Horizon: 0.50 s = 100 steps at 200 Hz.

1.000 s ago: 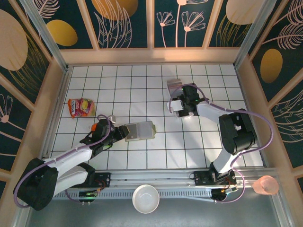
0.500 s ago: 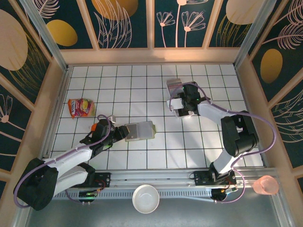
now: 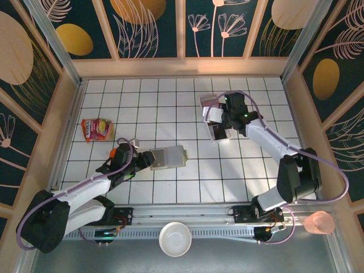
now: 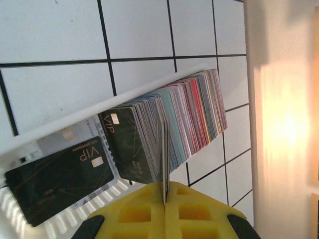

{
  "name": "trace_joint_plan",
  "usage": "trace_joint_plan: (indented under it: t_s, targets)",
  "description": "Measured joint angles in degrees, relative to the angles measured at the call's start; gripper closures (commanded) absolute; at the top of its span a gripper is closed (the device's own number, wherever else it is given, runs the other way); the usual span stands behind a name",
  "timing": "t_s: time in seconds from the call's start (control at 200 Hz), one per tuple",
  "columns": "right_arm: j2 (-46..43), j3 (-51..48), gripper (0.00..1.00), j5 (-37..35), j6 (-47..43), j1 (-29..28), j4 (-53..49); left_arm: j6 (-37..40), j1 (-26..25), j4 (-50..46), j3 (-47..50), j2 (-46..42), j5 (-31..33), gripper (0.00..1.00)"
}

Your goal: Put the credit cards into the card holder

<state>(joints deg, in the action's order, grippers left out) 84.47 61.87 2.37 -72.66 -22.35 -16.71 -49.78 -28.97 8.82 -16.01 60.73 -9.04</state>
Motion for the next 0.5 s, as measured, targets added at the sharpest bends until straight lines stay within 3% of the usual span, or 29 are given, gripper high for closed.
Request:
trace_joint_plan:
  t_s: [0.23,0.5]
  targets:
    - [-1.2,0.0,1.0,2.8,5.2,0.3,-4.7,0.0,0.0,0.0,0.0,0.7,-0.3,0.61]
    - [5.9,7.5,1.0,4.5,22.4,2.6,-9.2,0.0,0.0,0.0,0.0,0.9,-1.0,0.61]
